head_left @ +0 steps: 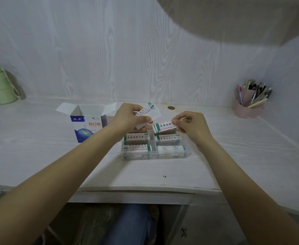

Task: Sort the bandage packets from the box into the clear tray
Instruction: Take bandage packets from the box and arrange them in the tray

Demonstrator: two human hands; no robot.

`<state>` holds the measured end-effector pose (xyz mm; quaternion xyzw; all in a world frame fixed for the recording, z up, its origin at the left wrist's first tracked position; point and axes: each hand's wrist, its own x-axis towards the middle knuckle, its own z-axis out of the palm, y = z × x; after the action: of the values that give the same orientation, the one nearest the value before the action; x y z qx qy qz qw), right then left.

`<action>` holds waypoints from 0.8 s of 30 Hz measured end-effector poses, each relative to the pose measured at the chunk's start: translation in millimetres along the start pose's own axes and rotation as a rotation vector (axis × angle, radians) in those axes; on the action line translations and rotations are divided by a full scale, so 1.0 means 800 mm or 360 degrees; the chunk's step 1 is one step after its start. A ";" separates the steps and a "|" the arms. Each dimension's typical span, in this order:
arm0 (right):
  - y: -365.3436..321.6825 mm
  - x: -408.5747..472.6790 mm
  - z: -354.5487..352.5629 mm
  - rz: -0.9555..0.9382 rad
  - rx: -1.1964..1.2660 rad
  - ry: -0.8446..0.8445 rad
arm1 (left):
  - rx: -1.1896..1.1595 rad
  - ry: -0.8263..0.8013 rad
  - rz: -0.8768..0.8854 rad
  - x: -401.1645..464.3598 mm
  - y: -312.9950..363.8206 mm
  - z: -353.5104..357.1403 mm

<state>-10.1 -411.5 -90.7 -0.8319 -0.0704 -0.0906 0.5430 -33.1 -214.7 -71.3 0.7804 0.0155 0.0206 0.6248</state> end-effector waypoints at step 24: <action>0.028 0.017 0.018 -0.0025 -0.0930 -0.0223 | -0.0019 -0.0014 0.0011 0.013 -0.004 0.009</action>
<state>8.7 -407.3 -113.2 -0.9566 -0.0850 -0.0534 0.2737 -22.5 -220.6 -75.7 0.7768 0.0101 0.0195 0.6293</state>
